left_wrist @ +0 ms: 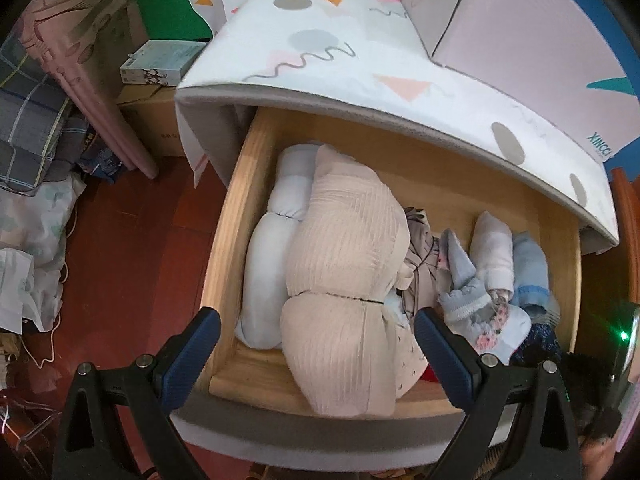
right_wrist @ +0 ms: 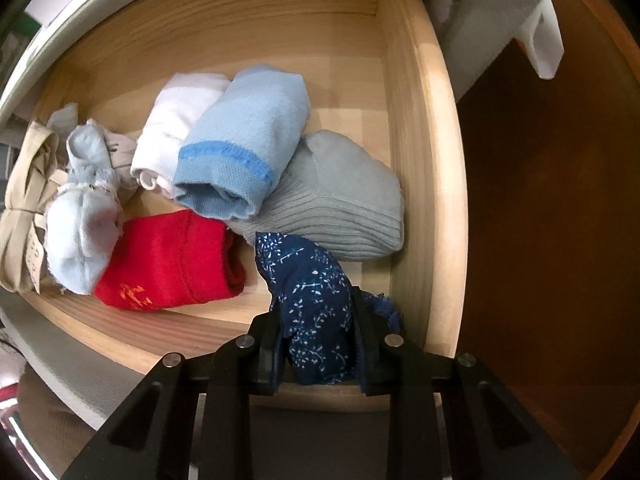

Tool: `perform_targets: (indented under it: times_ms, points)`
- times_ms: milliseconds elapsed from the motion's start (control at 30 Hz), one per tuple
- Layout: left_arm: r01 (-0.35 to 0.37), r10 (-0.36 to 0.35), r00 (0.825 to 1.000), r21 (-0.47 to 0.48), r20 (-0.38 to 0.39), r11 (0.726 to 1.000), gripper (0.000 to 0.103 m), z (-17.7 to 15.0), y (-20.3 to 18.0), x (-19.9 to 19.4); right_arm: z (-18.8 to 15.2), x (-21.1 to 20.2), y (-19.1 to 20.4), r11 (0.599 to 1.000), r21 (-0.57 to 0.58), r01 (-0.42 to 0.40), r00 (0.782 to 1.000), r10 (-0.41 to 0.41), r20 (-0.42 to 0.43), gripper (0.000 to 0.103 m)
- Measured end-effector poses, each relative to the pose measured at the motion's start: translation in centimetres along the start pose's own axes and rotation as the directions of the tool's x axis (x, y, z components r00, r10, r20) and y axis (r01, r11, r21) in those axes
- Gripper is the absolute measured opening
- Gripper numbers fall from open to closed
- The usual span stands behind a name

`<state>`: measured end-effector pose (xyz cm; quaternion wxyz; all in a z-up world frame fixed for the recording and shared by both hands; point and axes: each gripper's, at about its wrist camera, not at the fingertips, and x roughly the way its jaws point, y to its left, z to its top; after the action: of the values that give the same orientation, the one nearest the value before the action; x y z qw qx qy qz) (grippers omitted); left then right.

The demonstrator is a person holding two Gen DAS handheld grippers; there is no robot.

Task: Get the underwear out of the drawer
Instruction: 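Grasp the beige bra with the left gripper while the right gripper grasps navy patterned underwear, then lift the beige bra up out of the drawer with the left gripper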

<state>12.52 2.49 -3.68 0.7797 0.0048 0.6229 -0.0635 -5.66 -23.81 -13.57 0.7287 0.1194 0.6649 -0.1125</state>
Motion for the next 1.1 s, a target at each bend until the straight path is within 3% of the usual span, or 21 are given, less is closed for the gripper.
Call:
perform_targets:
  times_ms: [167, 233, 300, 700, 1100]
  points:
    - [-0.017, 0.017, 1.000, 0.002, -0.007, 1.000, 0.096, 0.4, -0.7, 1.0, -0.1, 0.5, 1.2, 0.999, -0.025, 0.027, 1.000, -0.027, 0.001, 0.024]
    - [-0.026, 0.027, 1.000, 0.010, -0.015, 1.000, 0.072, 0.4, -1.1, 1.4, -0.8, 0.7, 1.7, 1.000, -0.018, 0.017, 1.000, -0.017, 0.001, 0.025]
    - [-0.009, 0.009, 0.999, 0.000, -0.033, 1.000, 0.063, 0.6, -1.3, 2.0, -1.0, 0.4, 1.6, 1.000, -0.013, 0.009, 1.000, -0.009, -0.002, 0.025]
    - [-0.095, 0.097, 0.994, 0.045, -0.039, 0.994, 0.067, 0.5, -3.1, 4.1, -0.8, -2.0, 1.3, 1.000, -0.014, 0.000, 1.000, 0.000, -0.015, 0.026]
    - [-0.057, 0.059, 0.998, 0.058, -0.031, 0.997, 0.060, 0.1, -1.9, 3.4, -0.8, -1.9, 1.4, 1.000, -0.016, 0.002, 1.000, -0.003, -0.016, 0.027]
